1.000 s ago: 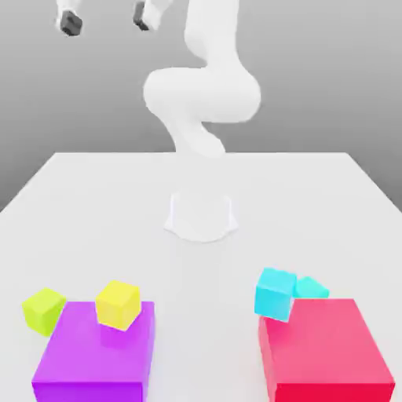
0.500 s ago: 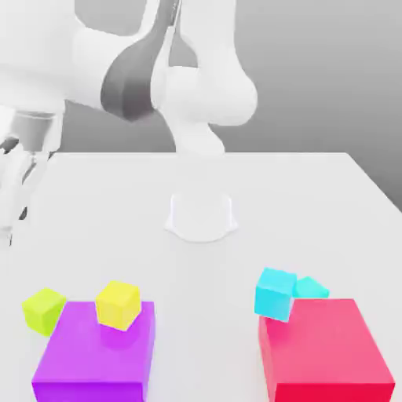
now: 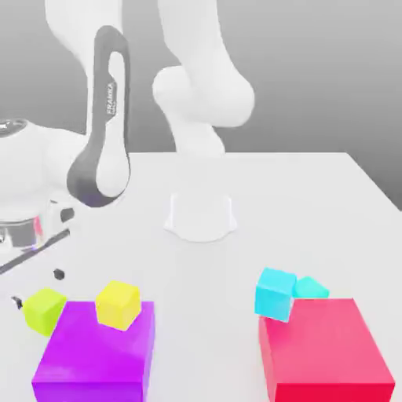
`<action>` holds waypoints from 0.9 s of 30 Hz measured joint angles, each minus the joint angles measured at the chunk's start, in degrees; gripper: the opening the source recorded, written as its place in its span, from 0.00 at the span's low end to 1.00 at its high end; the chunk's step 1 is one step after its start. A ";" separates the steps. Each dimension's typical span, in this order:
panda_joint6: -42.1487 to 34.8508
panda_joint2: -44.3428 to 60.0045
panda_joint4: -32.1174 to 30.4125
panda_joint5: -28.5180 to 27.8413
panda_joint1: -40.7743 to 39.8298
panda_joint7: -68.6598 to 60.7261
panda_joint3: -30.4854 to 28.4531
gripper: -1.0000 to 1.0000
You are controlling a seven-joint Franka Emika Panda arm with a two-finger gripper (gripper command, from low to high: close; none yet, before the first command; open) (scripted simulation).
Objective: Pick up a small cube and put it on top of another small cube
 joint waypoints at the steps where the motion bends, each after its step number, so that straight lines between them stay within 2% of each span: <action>1: 1.41 1.77 0.28 -0.27 0.35 0.19 -0.41 0.50; 2: 2.39 3.02 0.47 -0.51 0.60 0.35 -0.70 0.00; 9: 2.59 3.06 0.49 -0.65 0.51 0.50 -0.64 0.00; 16: -6.02 -7.26 -1.03 1.11 -0.30 -1.40 0.94 0.00; 25: -10.02 -10.09 5.36 3.46 9.51 -15.99 16.20 0.00; 27: -11.08 -11.78 4.99 4.59 13.18 -17.81 19.40 0.00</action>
